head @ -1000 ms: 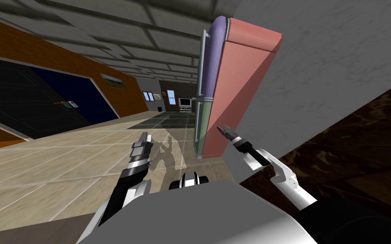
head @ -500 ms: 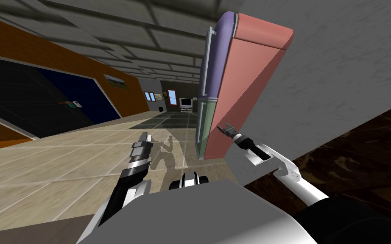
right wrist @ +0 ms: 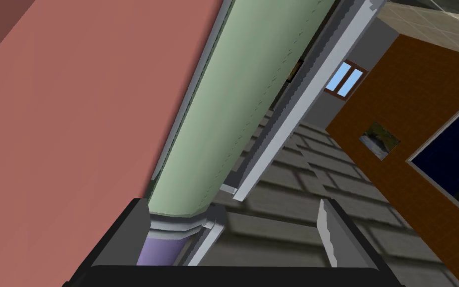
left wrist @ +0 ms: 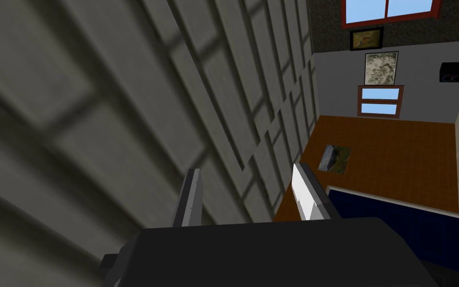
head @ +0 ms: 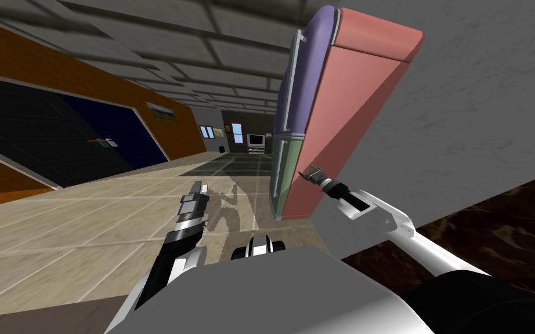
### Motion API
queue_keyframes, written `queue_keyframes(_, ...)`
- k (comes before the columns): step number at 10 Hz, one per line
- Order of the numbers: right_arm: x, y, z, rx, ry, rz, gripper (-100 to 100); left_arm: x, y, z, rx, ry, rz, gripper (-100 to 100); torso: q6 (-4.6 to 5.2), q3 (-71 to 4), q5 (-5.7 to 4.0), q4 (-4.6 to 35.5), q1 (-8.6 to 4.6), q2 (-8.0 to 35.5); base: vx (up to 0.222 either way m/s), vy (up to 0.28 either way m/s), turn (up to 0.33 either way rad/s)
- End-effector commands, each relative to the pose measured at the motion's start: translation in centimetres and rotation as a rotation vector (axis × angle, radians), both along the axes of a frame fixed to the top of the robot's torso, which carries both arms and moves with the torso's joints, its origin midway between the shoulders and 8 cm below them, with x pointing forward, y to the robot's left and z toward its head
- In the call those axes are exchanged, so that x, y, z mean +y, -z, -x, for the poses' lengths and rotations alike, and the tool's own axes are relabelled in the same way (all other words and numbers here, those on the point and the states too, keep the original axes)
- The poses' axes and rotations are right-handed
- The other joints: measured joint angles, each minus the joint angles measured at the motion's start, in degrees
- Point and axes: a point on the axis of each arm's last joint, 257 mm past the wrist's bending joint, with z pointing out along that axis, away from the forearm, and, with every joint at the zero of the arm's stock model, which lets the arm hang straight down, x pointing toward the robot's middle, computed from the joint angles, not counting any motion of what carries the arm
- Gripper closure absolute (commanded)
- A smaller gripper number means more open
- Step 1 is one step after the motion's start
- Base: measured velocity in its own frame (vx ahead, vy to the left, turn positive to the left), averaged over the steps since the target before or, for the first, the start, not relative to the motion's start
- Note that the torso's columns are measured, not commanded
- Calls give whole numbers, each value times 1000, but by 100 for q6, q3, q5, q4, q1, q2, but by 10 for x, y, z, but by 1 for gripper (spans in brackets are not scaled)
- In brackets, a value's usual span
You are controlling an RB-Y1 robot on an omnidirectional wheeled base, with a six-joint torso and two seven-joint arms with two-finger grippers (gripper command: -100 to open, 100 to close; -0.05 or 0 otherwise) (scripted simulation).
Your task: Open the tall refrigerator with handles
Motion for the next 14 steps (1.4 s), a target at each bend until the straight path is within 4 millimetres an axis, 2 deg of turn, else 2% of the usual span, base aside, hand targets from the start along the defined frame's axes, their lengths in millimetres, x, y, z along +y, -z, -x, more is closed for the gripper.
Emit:
queue_keyframes(1,-14,-11,-10,-8,42,144,-100,0,0,0,0,0,0,0,1,0,-1,0,-5,0,59,66,35)
queue_keyframes(2,-12,-12,-11,-12,40,176,-100,0,0,0,0,0,0,0,0,-4,0,-2,-1,-7,50,57,15)
queue_keyframes(3,-21,-20,-16,-16,67,243,-100,0,0,0,0,0,0,0,1,-3,-1,-2,-3,-4,52,78,40)
queue_keyframes(8,-36,-40,-28,-36,119,457,-100,0,0,0,0,0,0,0,0,-1,-1,-1,-3,-2,51,59,22)
queue_keyframes(11,-50,-61,-37,-53,170,619,-100,0,0,0,0,0,0,0,1,0,0,-1,-1,0,42,57,27)
queue_keyframes(12,-50,-61,-37,-54,171,626,-100,0,0,0,0,0,0,0,0,-2,0,-1,-1,-3,42,43,12)
queue_keyframes(14,-61,-83,-45,-69,218,754,-100,0,0,0,0,0,0,0,0,-5,1,-2,1,-7,59,67,31)
